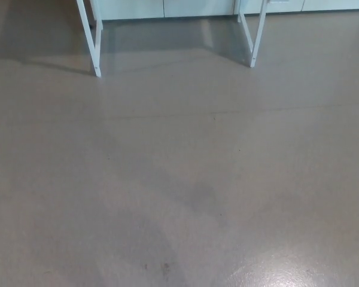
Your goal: The robot walks towards a table in front, picks a shampoo with left hand and puts it in a small grey container
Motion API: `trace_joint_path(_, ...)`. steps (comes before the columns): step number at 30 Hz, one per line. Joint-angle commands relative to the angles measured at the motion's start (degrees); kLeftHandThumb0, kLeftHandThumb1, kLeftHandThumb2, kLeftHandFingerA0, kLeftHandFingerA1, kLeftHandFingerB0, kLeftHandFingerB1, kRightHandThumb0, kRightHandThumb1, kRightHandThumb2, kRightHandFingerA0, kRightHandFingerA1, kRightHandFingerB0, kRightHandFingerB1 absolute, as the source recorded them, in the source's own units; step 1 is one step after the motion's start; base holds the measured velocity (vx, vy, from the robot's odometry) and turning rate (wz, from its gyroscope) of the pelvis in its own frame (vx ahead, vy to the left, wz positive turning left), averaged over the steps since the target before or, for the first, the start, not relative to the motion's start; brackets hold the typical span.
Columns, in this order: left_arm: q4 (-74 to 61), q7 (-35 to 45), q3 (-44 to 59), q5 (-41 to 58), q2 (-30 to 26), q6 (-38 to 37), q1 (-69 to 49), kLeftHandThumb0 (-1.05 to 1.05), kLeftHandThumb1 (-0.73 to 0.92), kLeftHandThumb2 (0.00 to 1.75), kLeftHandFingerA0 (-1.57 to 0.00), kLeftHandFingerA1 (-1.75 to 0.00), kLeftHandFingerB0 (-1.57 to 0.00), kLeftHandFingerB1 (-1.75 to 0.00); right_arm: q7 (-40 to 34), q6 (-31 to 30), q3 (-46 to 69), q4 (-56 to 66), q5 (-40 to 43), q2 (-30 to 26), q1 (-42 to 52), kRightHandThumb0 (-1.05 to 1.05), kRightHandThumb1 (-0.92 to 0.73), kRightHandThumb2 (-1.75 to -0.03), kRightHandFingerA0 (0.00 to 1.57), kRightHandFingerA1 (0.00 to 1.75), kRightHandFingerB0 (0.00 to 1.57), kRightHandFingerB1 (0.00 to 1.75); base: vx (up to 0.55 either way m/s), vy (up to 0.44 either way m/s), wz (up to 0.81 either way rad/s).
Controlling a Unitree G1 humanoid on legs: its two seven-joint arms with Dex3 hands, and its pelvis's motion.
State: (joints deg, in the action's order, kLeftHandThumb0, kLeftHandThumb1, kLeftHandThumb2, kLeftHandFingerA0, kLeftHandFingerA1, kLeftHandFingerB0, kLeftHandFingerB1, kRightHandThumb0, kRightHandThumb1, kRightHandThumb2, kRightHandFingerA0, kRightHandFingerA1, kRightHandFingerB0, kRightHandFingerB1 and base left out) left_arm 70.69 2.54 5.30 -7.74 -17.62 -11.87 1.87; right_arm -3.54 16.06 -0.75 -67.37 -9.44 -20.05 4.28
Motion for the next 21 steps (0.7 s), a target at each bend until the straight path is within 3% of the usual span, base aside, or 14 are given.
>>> trace_joint_path(1,1.2,0.3,0.4,0.6,-1.9,-3.6,-0.3,-0.35,0.68,0.62,-0.48,-0.44,-0.33,-0.37,-1.5,4.2,0.6,-0.7,0.1,0.0,0.3,-0.24,-0.7,-0.61,0.66,0.47,0.39,0.36,0.04,-0.003,0.14)
trace_joint_path(6,1.6,0.2,-0.2,0.1,-1.9,-4.0,0.1,-0.34,0.67,0.6,-0.51,-0.46,-0.33,-0.36,-0.9,4.2,0.4,0.2,-0.1,-0.2,0.2,-0.25,-0.69,-0.61,0.65,0.45,0.41,0.36,-0.04,-0.018,0.15)
trace_joint_path(7,1.7,0.5,-0.3,0.0,-2.1,-3.7,0.0,-0.25,0.48,0.96,-0.44,-0.64,-0.18,-0.51,-1.4,4.2,0.3,0.1,-0.2,0.0,0.5,-0.24,-0.69,-0.61,0.64,0.44,0.41,0.36,0.0,0.0,0.0)
trace_joint_path(9,1.8,0.6,-0.3,0.2,-2.1,-3.5,0.1,-0.25,0.48,0.96,-0.44,-0.64,-0.18,-0.51,-1.5,4.2,0.4,0.0,-0.1,0.1,0.6,-0.24,-0.69,-0.61,0.64,0.44,0.41,0.36,0.0,0.0,0.0)
trace_joint_path(10,1.8,0.7,-0.3,0.3,-2.2,-3.2,0.7,-0.31,0.69,0.6,-0.55,-0.44,-0.32,-0.34,-1.6,4.0,-0.1,-0.6,-0.7,0.1,-0.4,-0.26,-0.69,-0.61,0.65,0.45,0.4,0.36,0.07,0.122,-0.1)
trace_joint_path(20,2.1,1.4,-0.5,0.3,-2.2,-4.5,-1.4,-0.31,0.71,0.61,-0.53,-0.42,-0.32,-0.33,-1.1,4.5,-0.5,-2.9,-0.7,0.1,0.5,-0.26,-0.69,-0.61,0.66,0.47,0.42,0.37,0.18,0.284,-0.11)
trace_joint_path(21,1.9,1.4,-0.3,0.5,-2.1,-4.8,-1.6,-0.23,0.5,0.98,-0.43,-0.63,-0.19,-0.52,-1.2,4.5,-0.4,-3.0,-0.7,0.2,0.4,-0.25,-0.68,-0.6,0.66,0.47,0.42,0.37,0.26,0.065,0.07)
